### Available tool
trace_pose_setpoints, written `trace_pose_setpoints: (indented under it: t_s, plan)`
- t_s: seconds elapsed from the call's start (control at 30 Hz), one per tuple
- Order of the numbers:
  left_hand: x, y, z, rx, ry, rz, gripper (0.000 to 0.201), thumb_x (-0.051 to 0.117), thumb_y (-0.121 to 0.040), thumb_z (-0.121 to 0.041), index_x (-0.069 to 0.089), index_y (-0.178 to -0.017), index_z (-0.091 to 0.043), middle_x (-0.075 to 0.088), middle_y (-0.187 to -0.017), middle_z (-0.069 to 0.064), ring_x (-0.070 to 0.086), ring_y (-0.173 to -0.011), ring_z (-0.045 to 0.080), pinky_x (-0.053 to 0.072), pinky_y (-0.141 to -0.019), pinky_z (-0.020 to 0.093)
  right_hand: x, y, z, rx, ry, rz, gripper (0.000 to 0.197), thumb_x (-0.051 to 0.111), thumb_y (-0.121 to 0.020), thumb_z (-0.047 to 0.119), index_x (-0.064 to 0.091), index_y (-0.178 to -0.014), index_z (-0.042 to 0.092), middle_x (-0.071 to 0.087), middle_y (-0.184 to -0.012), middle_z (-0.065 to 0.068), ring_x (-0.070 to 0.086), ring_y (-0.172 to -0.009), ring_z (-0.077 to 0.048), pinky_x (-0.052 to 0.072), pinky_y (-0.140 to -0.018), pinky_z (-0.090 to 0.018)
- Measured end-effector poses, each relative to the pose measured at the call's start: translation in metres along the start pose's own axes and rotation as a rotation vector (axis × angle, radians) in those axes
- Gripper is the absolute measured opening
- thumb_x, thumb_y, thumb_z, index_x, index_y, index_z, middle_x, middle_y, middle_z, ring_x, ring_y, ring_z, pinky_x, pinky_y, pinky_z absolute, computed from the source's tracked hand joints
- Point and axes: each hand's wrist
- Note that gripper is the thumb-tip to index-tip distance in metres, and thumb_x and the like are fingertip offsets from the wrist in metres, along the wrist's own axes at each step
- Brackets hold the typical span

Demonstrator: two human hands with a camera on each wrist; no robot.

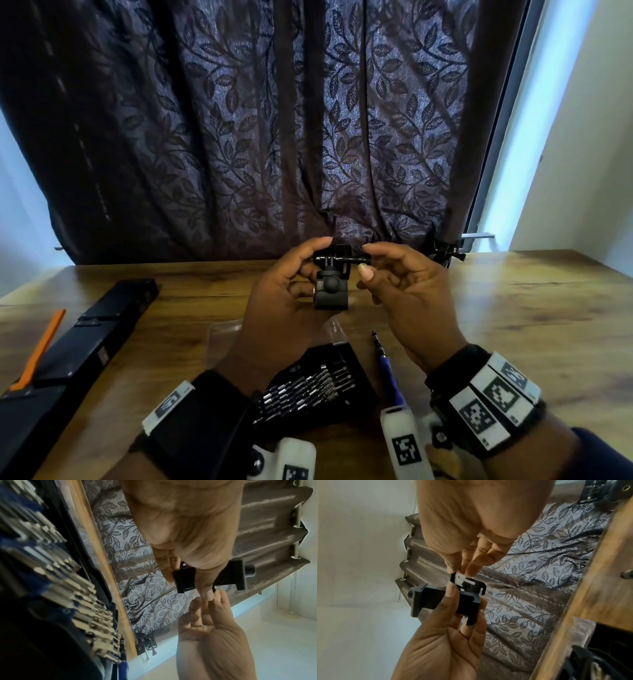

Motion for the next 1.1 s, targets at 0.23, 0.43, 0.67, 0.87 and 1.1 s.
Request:
trace_pose_setpoints:
  t_s: [0.23, 0.43, 0.67, 0.87, 1.1]
  plan:
    - [0.003, 0.001, -0.005, -0.187, 0.206, -0.091, 0.033, 0.079, -0.086, -0.017, 0.072, -0.118, -0.019, 0.075, -0.09, 0.01, 0.072, -0.07, 0.021, 0.057, -0.058, 0.026, -0.003, -0.001, 0.005, -0.015, 0.042, 0.032, 0.043, 0.081, -0.076, 0.014, 0.068, -0.117, 0.019, 0.074, -0.087, 0.002, 0.068, -0.073, -0.011, 0.057, -0.071, -0.022]
    - [-0.005, 0.0, -0.014, -0.299, 0.354, -0.093, 0.031, 0.054, -0.079, -0.022, 0.08, -0.092, -0.015, 0.052, -0.065, 0.006, 0.052, -0.051, 0.021, 0.042, -0.05, 0.025, -0.006, 0.001, 0.005, -0.065, 0.171, 0.099, 0.041, 0.09, -0.075, 0.028, 0.074, -0.112, 0.029, 0.069, -0.092, 0.003, 0.06, -0.067, -0.012, 0.051, -0.059, -0.02]
    - [-0.006, 0.002, -0.015, -0.358, 0.388, -0.085, 0.032, 0.054, -0.078, -0.024, 0.081, -0.093, -0.014, 0.05, -0.065, 0.007, 0.048, -0.05, 0.022, 0.036, -0.05, 0.026, -0.005, 0.002, 0.009, -0.111, 0.275, 0.187, 0.042, 0.09, -0.07, 0.043, 0.075, -0.106, 0.024, 0.071, -0.102, 0.003, 0.07, -0.08, -0.018, 0.055, -0.059, -0.03]
    - [-0.001, 0.0, -0.013, -0.439, 0.391, -0.094, 0.027, 0.064, -0.086, -0.032, 0.079, -0.103, -0.018, 0.056, -0.075, 0.007, 0.052, -0.057, 0.02, 0.042, -0.057, 0.03, -0.004, 0.001, 0.013, -0.078, 0.522, 0.359, 0.076, 0.098, -0.055, 0.044, 0.064, -0.123, 0.043, 0.066, -0.113, 0.016, 0.066, -0.102, -0.011, 0.057, -0.065, -0.026]
    - [0.007, 0.001, -0.013, -0.624, 0.169, -0.019, 0.039, 0.063, -0.09, -0.047, 0.072, -0.109, -0.014, 0.073, -0.085, 0.006, 0.067, -0.069, 0.016, 0.058, -0.068, 0.033, -0.018, -0.01, 0.017, 0.046, 0.79, 0.32, 0.037, 0.095, -0.062, 0.04, 0.072, -0.089, 0.028, 0.069, -0.069, 0.014, 0.064, -0.062, 0.0, 0.049, -0.055, -0.018]
Point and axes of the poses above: each hand's wrist, its own y-axis away from the middle knuckle, its own x-axis out of the palm, z = x × y
